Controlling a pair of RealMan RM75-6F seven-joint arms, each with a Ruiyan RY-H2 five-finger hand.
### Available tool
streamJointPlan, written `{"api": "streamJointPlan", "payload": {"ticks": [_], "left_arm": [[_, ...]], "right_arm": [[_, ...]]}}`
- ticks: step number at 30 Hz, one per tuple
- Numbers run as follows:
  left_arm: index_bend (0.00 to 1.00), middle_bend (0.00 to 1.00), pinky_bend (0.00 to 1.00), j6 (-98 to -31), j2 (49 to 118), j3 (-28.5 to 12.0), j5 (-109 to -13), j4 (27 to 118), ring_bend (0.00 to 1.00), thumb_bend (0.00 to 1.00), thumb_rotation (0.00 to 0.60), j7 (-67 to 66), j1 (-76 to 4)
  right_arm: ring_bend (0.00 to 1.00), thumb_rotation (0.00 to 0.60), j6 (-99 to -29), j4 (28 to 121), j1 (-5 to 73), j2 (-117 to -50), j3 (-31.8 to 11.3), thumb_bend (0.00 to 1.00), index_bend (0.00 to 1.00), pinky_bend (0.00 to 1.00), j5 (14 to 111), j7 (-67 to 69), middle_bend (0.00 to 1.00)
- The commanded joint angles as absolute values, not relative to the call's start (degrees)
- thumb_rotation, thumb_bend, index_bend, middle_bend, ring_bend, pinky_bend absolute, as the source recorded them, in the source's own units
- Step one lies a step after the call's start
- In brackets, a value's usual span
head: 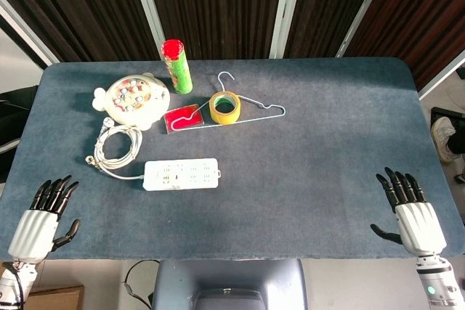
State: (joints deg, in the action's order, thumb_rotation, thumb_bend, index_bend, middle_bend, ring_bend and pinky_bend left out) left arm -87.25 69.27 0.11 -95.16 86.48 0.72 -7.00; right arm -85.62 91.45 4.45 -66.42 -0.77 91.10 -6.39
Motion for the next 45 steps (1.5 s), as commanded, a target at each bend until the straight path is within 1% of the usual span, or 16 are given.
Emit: {"api": "streamJointPlan", "payload": {"ticks": [1,4,7,9,14,17,21,24,31,37,45], "left_arm": [[0.00,0.00,0.06,-86.4,69.7,0.5,-95.4,86.1,0.00,0.39,0.600,0.6,-7.3],[0.00,0.00,0.06,-84.7,70.3,0.9,-95.5,86.2,0.00,0.39,0.600,0.5,-8.2],[0.00,0.00,0.06,-83.6,73.0,0.7,-96.7,84.7,0.00,0.39,0.600,1.9,-9.9],[0.00,0.00,0.06,-81.5,75.5,0.4,-97.2,83.4,0.00,0.39,0.600,3.0,-11.8],[0.00,0.00,0.06,-74.6,81.9,-1.2,-96.3,81.9,0.00,0.38,0.600,0.8,-16.9],[0.00,0.00,0.06,-71.3,85.6,-2.1,-95.1,81.3,0.00,0.38,0.600,-0.8,-19.3],[0.00,0.00,0.06,-68.8,89.8,-3.2,-93.3,80.6,0.00,0.38,0.600,-3.7,-21.5],[0.00,0.00,0.06,-67.2,92.3,-4.5,-91.2,80.2,0.00,0.38,0.600,-5.8,-22.8],[0.00,0.00,0.06,-66.2,99.4,-8.1,-87.2,74.7,0.00,0.38,0.600,-12.0,-25.9],[0.00,0.00,0.06,-65.4,103.9,-9.1,-84.4,70.7,0.00,0.38,0.600,-14.3,-27.6],[0.00,0.00,0.06,-64.0,108.7,-10.2,-81.9,64.2,0.00,0.38,0.600,-18.3,-30.4]], "right_arm": [[0.00,0.600,-85.6,91.5,4.4,-66.3,-0.8,0.14,0.00,0.00,90.9,-6.2,0.00],[0.00,0.600,-85.4,91.6,4.4,-66.1,-0.8,0.14,0.00,0.00,90.8,-5.9,0.00],[0.00,0.600,-85.6,91.6,4.5,-66.0,-1.0,0.14,0.00,0.00,90.8,-5.0,0.00],[0.00,0.600,-85.5,91.1,4.8,-66.2,-1.2,0.14,0.00,0.00,91.2,-4.5,0.00],[0.00,0.600,-84.3,88.9,7.3,-68.0,-2.9,0.14,0.00,0.00,91.9,-1.2,0.00],[0.00,0.600,-82.1,87.2,10.1,-69.7,-4.3,0.14,0.00,0.00,92.3,0.6,0.00],[0.00,0.600,-77.2,85.3,14.3,-72.2,-5.5,0.22,0.00,0.00,91.9,1.2,0.00],[0.00,0.600,-74.1,85.3,16.3,-73.3,-6.1,0.24,0.00,0.00,90.4,1.1,0.00],[0.00,0.600,-69.6,85.7,19.1,-74.8,-7.2,0.24,0.00,0.00,86.7,0.8,0.00],[0.00,0.600,-66.7,86.4,21.0,-75.4,-8.5,0.23,0.00,0.00,83.0,-0.9,0.00],[0.00,0.600,-65.7,88.4,21.5,-74.3,-8.7,0.23,0.00,0.00,80.5,-1.5,0.00]]}}
